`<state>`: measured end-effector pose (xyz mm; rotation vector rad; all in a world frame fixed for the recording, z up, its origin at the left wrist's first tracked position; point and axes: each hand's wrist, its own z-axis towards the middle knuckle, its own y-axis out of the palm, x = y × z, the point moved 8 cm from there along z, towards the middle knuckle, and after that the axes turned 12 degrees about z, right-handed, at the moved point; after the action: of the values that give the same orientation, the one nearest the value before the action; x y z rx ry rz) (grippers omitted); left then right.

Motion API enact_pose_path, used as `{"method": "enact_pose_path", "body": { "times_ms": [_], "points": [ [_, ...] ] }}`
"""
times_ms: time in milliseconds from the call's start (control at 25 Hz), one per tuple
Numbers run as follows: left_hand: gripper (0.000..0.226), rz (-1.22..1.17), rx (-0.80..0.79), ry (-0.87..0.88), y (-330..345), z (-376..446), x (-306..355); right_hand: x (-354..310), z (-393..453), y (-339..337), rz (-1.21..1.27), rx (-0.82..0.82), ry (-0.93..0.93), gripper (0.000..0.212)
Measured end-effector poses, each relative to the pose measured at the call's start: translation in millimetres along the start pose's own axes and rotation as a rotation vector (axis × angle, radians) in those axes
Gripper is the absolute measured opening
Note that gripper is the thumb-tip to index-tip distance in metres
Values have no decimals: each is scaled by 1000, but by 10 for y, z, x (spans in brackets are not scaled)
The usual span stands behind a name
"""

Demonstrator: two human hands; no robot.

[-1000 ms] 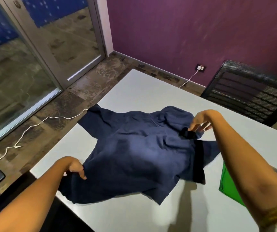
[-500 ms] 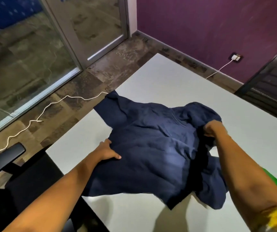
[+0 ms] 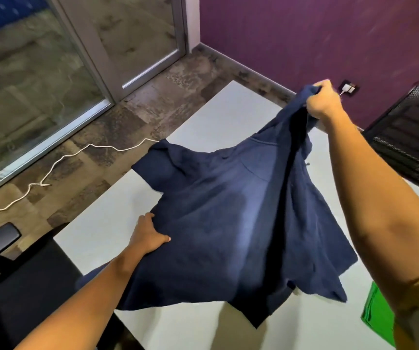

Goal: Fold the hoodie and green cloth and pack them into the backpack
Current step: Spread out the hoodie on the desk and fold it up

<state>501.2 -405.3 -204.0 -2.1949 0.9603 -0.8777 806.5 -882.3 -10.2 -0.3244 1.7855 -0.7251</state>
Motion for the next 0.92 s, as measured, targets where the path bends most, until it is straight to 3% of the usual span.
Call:
{"method": "enact_pose_path", "body": {
  "times_ms": [120, 320, 480, 640, 760, 840, 920],
  "points": [
    [96, -13, 30, 11, -45, -14, 12, 19, -83, 253, 215, -52, -136, 65],
    [101, 42, 29, -4, -37, -8, -86, 700, -513, 475, 249, -74, -28, 48],
    [81, 156, 176, 93, -14, -191, 58, 1568, -1274, 224, 273, 107, 73, 36],
    [63, 59, 209, 370, 114, -525, 484, 2227, -2187, -57, 274, 379, 160, 36],
    [71, 152, 35, 571, 496, -844, 752, 2696, -2888, -175, 294, 616, 392, 40],
    [85, 262, -54, 620, 776, -1011, 818, 2983, -3251, -14, 424, 638, 540, 35],
    [94, 346, -13, 604, 910, -1068, 822, 3136, -3484, 161, 554, 642, 660, 34]
  ]
}}
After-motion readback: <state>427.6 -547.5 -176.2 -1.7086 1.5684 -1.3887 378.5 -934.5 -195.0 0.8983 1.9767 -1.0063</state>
